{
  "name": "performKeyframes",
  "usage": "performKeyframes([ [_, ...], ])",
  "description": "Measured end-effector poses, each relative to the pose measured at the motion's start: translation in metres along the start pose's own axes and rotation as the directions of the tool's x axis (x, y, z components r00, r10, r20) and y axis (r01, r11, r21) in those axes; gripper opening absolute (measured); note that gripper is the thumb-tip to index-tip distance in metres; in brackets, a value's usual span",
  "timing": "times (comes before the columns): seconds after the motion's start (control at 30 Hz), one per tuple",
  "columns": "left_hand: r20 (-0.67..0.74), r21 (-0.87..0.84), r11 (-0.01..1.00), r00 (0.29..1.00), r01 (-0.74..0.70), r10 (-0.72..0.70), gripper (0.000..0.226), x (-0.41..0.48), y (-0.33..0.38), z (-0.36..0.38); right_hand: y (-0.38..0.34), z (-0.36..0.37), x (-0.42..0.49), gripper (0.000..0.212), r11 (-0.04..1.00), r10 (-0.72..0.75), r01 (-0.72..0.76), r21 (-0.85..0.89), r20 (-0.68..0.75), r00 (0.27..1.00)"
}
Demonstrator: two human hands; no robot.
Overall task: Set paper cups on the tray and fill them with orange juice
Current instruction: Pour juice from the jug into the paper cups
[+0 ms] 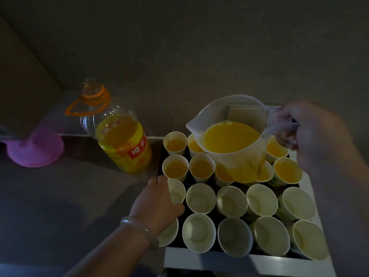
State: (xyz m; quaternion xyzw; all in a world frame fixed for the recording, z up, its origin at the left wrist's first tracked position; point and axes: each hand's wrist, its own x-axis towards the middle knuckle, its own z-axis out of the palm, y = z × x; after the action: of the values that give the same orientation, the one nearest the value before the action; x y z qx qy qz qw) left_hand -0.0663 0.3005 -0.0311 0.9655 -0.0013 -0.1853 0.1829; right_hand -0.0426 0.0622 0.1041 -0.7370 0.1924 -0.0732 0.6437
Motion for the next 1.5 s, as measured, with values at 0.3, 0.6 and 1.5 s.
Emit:
performKeyframes([
  [0.3, -0.032, 0.026, 0.999, 0.999, -0.032, 0.033, 0.061, -0.006, 0.002, -0.002, -0.002, 0.002, -0.003, 0.041, 0.999, 0.033, -0.032, 0.017, -0.020, 0.999],
  [0.6, -0.106, 0.027, 0.995, 0.990, -0.092, 0.095, 0.059, -0.014, 0.004, -0.012, -0.005, 0.001, -0.010, 0.036, 0.998, 0.058, -0.057, 0.008, -0.033, 0.998],
  [1.5, -0.311, -0.168, 0.896, 0.884, -0.412, 0.348, 0.074, -0.006, 0.027, -0.069, -0.028, 0.007, -0.004, 0.027, 0.954, -0.070, 0.125, -0.274, 0.203, 0.977],
])
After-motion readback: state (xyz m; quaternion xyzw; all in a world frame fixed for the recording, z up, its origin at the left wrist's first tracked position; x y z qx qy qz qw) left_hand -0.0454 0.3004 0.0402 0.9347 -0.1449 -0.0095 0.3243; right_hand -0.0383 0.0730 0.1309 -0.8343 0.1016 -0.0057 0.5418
